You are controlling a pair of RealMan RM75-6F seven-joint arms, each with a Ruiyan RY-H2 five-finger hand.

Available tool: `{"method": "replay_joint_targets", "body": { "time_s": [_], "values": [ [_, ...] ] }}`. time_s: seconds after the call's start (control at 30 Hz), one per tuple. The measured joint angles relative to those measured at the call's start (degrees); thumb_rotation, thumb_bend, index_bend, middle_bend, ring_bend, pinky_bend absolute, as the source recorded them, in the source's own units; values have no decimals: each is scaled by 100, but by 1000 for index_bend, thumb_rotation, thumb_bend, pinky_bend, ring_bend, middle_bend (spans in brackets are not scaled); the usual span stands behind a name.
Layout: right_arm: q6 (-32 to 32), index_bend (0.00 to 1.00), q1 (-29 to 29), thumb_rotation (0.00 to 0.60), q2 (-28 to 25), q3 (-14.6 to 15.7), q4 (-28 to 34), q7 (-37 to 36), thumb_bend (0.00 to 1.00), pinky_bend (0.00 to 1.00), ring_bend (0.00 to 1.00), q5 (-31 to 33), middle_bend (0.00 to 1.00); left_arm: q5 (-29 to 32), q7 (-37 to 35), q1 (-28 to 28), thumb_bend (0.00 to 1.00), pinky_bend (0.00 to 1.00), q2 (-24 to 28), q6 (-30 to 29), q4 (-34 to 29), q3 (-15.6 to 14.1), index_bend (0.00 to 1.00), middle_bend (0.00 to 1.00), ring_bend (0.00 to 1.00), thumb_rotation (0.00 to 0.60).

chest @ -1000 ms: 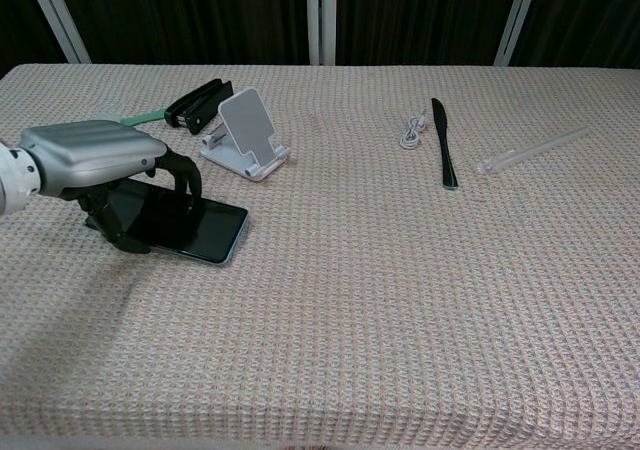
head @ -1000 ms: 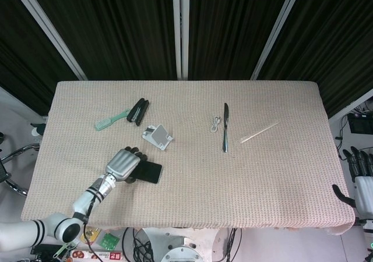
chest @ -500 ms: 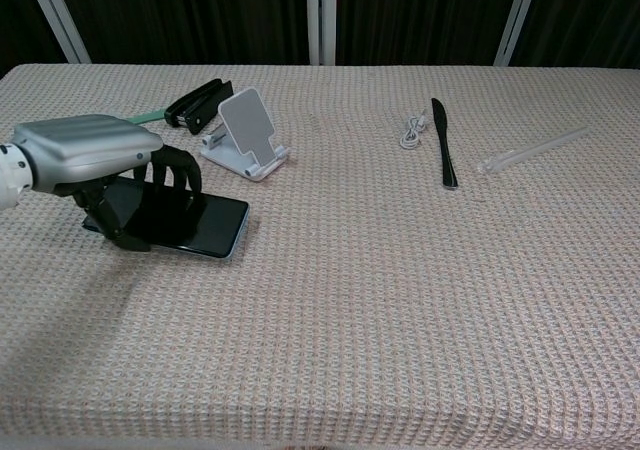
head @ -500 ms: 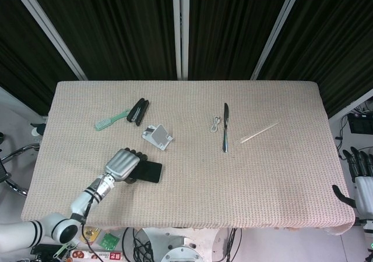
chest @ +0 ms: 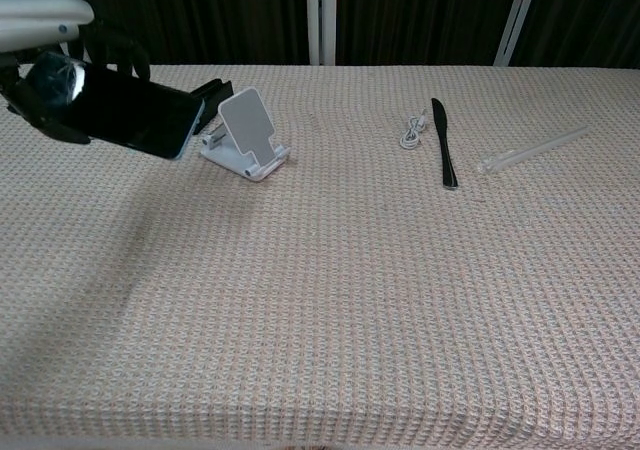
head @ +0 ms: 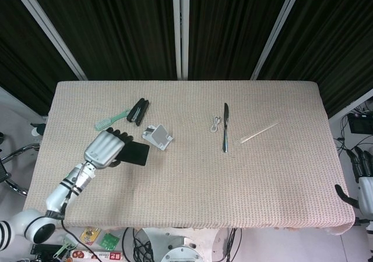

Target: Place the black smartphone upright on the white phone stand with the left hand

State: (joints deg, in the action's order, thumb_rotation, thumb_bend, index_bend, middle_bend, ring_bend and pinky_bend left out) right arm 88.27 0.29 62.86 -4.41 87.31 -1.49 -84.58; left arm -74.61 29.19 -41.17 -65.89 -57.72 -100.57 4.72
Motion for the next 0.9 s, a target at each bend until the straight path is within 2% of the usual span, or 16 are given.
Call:
{"method": "replay_joint_targets", "body": {
  "time_s": [0.17,0.33,0.43,0.67,0.9],
  "values": [
    [51,0,-7,600,8,-4,10,1,173,0,0,-37,0,519,757,-317,366,480,473,189,-441,259,541,560,427,600],
    [85,0,-7,600,25,-12,25,-3,173,0,0,-72,0,1104,1840,-736,385,480,561,355,-664,357,545,562,427,600],
    [68,0,1,600,22,-9,32,-2,173,0,0,-77,0,1700,2705,-1096,399,480,502,402,-760,366,546,563,427,600],
    [104,0,-17,600,2,-31,-25,-117,174,0,0,-58,0,3778,4828,-2203,403,480,130,137,-880,302,543,562,427,600],
    [52,0,-25,600,14,-49,-172,-305,173,0,0,20,0,5708,5912,-3291,407,480,-330,-321,-882,199,540,560,427,600]
  ]
}}
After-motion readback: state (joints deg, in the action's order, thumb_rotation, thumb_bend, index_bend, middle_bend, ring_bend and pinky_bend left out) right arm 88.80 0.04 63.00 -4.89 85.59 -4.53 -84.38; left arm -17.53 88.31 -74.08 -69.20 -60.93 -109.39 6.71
